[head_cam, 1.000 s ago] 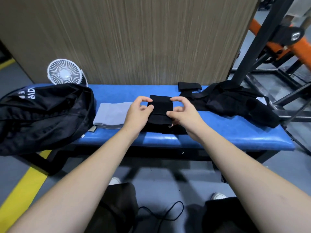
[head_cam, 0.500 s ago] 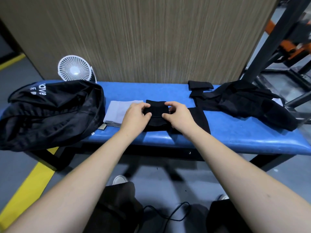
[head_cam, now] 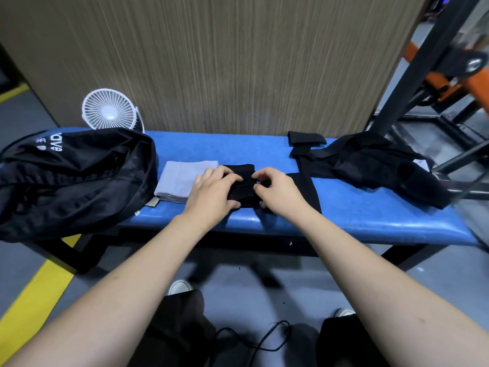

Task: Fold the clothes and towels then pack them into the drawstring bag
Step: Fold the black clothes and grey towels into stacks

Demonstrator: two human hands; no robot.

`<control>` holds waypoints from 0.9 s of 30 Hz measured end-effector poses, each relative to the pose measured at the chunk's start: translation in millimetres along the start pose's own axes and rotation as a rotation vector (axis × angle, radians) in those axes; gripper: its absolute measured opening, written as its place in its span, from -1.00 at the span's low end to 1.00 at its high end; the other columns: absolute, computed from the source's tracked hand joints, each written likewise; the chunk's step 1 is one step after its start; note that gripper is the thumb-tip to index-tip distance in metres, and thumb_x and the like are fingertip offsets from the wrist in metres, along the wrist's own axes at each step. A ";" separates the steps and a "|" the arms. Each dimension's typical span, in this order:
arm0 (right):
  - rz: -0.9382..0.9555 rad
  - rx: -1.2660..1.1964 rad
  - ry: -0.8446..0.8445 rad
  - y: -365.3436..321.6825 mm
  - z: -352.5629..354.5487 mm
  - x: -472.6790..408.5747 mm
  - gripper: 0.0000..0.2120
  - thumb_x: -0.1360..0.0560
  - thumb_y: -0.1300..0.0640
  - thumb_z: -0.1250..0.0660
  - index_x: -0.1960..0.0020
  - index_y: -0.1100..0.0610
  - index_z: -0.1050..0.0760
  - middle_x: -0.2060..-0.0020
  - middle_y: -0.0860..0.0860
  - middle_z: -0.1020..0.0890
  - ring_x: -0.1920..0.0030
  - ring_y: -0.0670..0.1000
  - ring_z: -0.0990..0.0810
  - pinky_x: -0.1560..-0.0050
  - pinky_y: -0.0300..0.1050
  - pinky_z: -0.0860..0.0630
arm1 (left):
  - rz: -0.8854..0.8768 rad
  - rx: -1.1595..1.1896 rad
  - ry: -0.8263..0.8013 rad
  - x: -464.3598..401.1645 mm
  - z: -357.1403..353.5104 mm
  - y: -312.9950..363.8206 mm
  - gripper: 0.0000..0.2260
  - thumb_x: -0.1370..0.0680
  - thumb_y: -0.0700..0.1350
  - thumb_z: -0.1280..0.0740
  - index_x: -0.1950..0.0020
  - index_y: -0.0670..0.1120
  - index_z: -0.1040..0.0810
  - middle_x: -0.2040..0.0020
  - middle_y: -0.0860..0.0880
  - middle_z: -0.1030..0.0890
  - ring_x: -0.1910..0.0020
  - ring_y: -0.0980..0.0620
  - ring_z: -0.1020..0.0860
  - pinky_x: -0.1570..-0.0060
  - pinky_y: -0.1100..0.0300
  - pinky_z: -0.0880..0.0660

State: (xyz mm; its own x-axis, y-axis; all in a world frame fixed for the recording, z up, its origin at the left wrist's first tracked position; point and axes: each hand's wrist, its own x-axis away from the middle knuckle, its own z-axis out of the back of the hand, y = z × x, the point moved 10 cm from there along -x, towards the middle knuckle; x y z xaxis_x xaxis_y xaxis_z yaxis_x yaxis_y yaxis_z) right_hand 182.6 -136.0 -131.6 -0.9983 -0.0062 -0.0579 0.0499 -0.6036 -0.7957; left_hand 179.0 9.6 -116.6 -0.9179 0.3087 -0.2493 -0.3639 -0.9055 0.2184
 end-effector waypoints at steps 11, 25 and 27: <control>0.046 -0.048 -0.023 -1.9 12.2 2.4 -0.81 -0.54 0.18 -0.31 -0.12 -0.01 -0.52 -0.12 -0.01 -0.62 0.33 -0.12 -0.52 0.17 -0.23 -0.42 | 0.003 0.018 0.025 -3.9 2.3 8.1 -0.41 -0.36 0.17 -0.52 -0.35 0.09 -0.49 -0.28 0.08 -0.43 -0.25 -0.04 -0.36 -0.19 0.09 -0.26; -0.048 0.065 0.208 74.6 132.5 36.7 -0.87 -0.55 0.18 -0.29 0.03 -0.04 -0.55 0.15 -0.14 -0.61 0.28 -0.11 -0.57 0.25 -0.17 -0.49 | -0.084 0.187 0.085 -37.3 -14.9 111.1 -0.78 -0.58 0.09 -0.30 -0.19 0.08 -0.56 -0.14 0.14 -0.58 -0.19 0.01 -0.45 -0.24 0.09 -0.27; -0.093 0.083 0.304 90.8 157.3 43.2 -0.85 -0.53 0.20 -0.28 0.03 -0.03 -0.55 0.19 -0.14 -0.60 0.22 -0.07 -0.56 0.14 -0.09 -0.54 | -0.093 0.231 0.082 -42.1 -21.2 134.3 -0.79 -0.58 0.06 -0.29 -0.19 0.08 -0.56 -0.13 0.14 -0.60 -0.18 0.02 -0.46 -0.20 0.11 -0.26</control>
State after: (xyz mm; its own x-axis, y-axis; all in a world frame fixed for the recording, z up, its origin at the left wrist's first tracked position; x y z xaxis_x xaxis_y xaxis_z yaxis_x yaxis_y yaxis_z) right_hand 139.3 -316.5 -111.5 -0.9431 0.2830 -0.1745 -0.0564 -0.6533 -0.7550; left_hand 172.1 -131.2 -96.8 -0.8663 0.3548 -0.3517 -0.4815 -0.7807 0.3983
